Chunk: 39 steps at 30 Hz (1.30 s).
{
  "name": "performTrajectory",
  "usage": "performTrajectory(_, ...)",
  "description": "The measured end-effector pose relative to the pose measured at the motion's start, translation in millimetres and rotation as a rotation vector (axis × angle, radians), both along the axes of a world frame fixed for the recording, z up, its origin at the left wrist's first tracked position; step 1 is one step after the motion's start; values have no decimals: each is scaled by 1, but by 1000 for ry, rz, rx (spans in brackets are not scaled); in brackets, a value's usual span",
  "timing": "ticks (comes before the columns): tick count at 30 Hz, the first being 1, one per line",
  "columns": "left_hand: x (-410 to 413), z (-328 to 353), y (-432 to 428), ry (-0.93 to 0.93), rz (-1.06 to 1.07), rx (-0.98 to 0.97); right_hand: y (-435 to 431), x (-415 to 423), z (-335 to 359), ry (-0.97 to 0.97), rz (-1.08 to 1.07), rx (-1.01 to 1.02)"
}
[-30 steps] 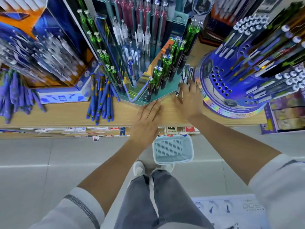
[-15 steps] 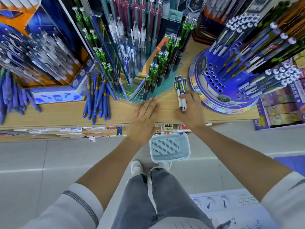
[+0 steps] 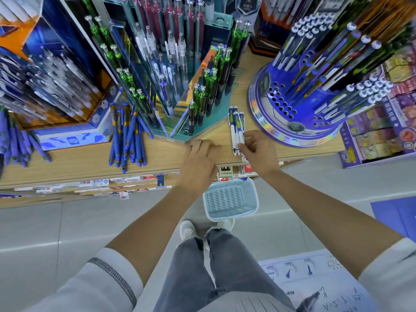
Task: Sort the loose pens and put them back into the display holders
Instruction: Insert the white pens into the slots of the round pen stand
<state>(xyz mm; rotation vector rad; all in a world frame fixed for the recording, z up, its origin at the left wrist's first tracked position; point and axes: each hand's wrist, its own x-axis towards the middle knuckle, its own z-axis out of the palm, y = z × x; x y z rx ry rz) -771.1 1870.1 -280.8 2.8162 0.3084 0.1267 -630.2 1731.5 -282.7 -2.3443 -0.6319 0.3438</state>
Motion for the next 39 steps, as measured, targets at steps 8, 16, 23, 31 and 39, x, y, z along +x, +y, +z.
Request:
performTrajectory(8, 45, 11, -21, 83, 181, -334, -18, 12, 5, 140, -96, 7)
performTrajectory(16, 96, 8, -42, 229, 359, -249, -47, 23, 11, 298, -63, 12)
performTrajectory(23, 107, 14, -45, 288, 513, -340, -59, 35, 11, 398, -5, 56)
performTrajectory(31, 111, 18, -43, 339, 513, -312, -61, 45, 8, 482, 42, 67)
performTrajectory(39, 100, 14, -26, 313, 411, -436, -59, 43, 9, 537, 8, 100)
